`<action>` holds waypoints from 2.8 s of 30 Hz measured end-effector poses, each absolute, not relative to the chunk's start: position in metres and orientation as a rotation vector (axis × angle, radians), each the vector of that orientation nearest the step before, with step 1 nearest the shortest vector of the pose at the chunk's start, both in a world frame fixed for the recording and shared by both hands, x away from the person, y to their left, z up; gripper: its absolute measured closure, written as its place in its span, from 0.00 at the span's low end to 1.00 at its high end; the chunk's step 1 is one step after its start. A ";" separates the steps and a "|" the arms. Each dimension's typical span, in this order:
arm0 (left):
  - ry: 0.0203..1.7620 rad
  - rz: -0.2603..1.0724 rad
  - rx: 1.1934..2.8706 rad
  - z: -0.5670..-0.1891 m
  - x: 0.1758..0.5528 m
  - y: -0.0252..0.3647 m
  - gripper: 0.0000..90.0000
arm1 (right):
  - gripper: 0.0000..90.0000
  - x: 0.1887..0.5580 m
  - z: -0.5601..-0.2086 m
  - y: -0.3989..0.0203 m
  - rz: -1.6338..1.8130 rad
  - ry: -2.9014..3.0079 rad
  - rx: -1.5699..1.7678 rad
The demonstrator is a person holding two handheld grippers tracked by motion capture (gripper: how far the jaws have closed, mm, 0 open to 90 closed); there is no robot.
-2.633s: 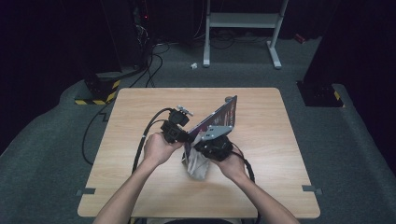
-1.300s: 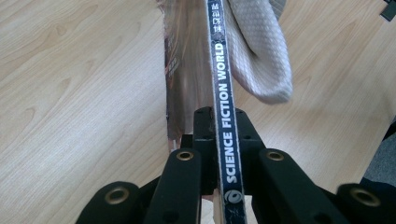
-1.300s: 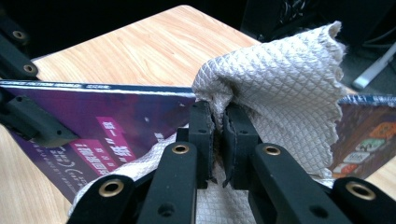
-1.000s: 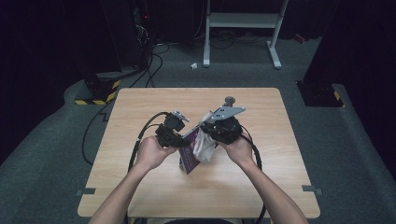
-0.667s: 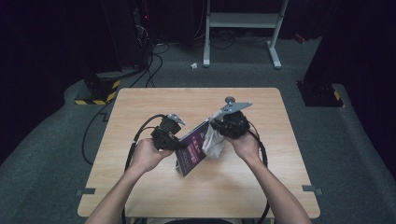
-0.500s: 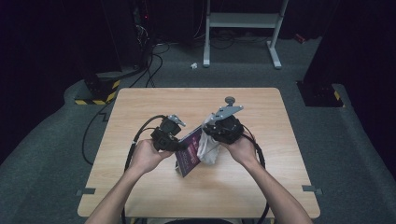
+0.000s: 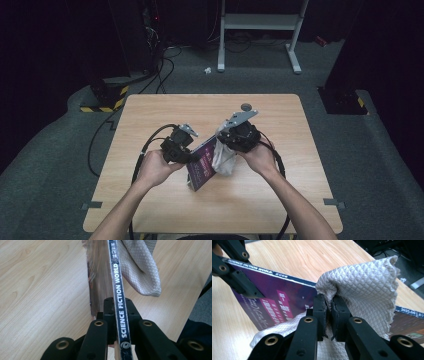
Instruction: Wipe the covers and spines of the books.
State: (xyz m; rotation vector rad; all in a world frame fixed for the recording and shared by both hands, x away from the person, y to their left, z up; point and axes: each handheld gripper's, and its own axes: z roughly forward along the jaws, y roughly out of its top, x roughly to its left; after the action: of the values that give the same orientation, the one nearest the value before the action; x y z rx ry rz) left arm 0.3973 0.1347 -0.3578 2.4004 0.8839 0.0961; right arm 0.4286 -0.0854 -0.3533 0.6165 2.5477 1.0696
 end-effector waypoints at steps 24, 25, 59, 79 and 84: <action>0.871 0.070 2.417 -0.355 0.394 0.145 0.92 | 0.92 0.488 -0.403 -0.139 1.085 2.441 1.035; 0.873 0.071 2.417 -0.354 0.394 0.145 0.92 | 0.92 0.486 -0.411 -0.138 1.084 2.437 1.023; 0.917 0.132 2.339 -0.355 0.400 0.150 0.93 | 0.90 0.438 -0.481 -0.186 0.766 2.555 1.060; 0.853 0.255 2.345 -0.344 0.394 0.155 0.93 | 0.64 0.429 -0.463 -0.205 0.691 2.574 0.988; 0.832 0.263 2.345 -0.345 0.395 0.156 0.93 | 0.59 0.426 -0.454 -0.204 0.702 2.565 0.943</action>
State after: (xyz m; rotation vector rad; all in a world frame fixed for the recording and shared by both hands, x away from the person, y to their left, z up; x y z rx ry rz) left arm 0.3948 0.1557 -0.3455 2.3448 0.8321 0.2628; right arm 0.4261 -0.2045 -0.4538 0.9426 2.5648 0.7019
